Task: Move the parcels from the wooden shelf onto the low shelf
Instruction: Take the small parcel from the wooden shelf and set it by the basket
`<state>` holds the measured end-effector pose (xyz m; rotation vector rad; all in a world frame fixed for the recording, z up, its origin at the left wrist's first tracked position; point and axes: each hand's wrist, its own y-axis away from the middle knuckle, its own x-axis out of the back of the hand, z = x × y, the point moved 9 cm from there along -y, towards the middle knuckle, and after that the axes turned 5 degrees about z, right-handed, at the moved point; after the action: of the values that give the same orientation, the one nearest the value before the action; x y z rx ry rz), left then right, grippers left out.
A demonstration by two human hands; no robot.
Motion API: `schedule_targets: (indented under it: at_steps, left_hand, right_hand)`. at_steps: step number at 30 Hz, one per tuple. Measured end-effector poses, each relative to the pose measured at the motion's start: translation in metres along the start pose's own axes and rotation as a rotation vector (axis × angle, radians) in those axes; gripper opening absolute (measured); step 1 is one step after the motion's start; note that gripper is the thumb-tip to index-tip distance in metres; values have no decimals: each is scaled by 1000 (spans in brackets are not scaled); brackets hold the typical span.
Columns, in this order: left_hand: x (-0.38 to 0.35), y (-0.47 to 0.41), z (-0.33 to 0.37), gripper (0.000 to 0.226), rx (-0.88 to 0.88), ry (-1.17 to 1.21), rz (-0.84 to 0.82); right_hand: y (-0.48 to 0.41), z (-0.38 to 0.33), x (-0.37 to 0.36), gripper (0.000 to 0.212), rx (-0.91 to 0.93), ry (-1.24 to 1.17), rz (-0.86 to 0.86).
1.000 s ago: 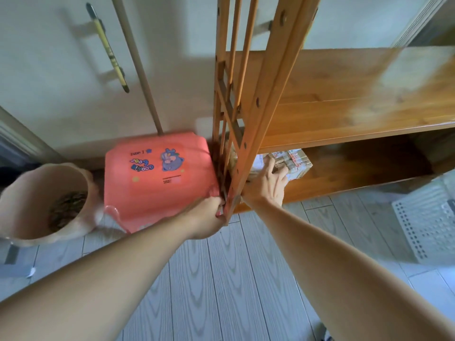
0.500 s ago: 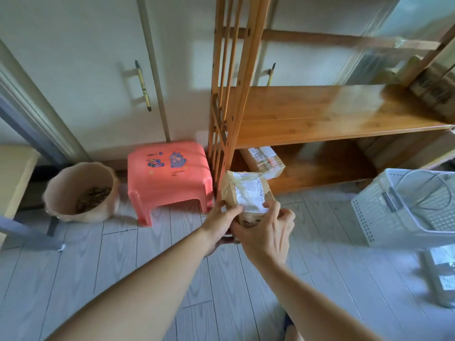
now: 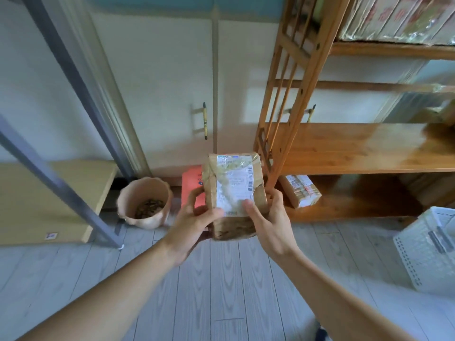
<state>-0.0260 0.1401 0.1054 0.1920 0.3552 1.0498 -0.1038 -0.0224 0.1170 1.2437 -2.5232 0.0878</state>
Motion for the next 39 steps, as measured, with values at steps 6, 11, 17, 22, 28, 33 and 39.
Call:
schedule_targets:
  at_steps: [6,11,17,22,28,33,39]
  left_hand:
    - [32,-8,19,77,-92,173,77]
    - [27,-15,44,93,-114,174,-41]
    - [50,-10,87,66,-135,2,-67]
    - [67,3,88,33,-131,99,92]
    - [72,10,89,34,-140,73,108]
    - [42,23,105,95,-184,79,-205]
    - [69,5,108,46,-114,422,86]
  right_hand:
    - [-24,-32,-37,40,15,-202,-187]
    - [-31,-59,-38,60,10,-364,-420]
    - [-16,-89,-30,85,242,-296,-208]
    - [6,-102,-33,90,397,-171,-112]
    - [2,-96,-36,76,277,-318,-133]
    - [3,-82,-50,39,-70,-697,-290]
    - [-8,-71,-47,54,-200,-643,-260]
